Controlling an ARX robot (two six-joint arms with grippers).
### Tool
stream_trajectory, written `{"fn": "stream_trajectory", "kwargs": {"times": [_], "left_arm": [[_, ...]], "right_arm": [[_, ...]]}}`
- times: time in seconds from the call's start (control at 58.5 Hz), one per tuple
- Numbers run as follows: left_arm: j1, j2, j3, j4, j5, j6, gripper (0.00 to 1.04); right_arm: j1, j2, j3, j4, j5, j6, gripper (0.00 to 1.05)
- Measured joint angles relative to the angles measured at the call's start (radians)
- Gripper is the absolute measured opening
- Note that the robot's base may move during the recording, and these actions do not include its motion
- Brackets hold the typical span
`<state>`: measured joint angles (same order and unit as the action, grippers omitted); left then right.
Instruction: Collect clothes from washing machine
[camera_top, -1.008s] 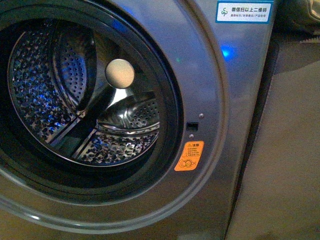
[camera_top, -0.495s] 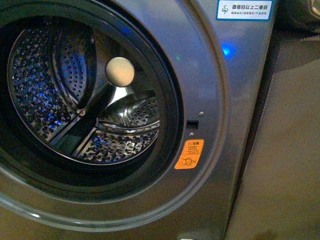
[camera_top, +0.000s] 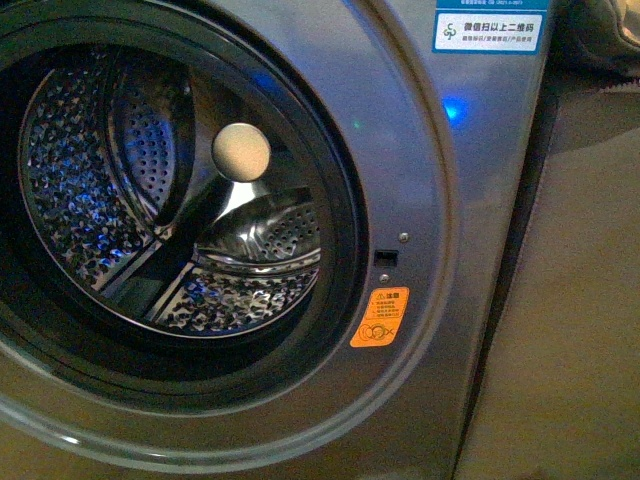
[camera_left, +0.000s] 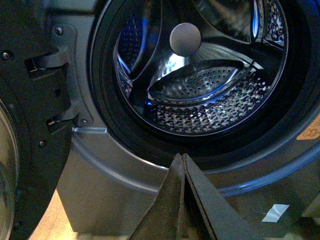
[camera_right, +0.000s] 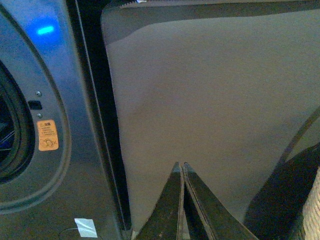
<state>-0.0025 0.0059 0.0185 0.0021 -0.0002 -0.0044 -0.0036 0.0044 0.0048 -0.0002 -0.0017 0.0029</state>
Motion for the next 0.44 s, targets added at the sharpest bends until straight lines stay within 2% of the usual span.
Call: {"fn": "stream_trajectory", "kwargs": {"times": [0.12, 0.171, 0.444], "left_arm": [[0.000, 0.000, 0.000, 0.000, 0.000, 0.000, 0.04], [0.000, 0.000, 0.000, 0.000, 0.000, -0.001, 0.06], [0.000, -0.001, 0.000, -0.001, 0.000, 0.000, 0.54]], "right_arm": [[0.000, 0.000, 0.000, 0.000, 0.000, 0.000, 0.02], [0.000, 0.000, 0.000, 0.000, 0.000, -0.002, 0.08], [0.000, 0.000, 0.000, 0.000, 0.000, -0.002, 0.55]]}}
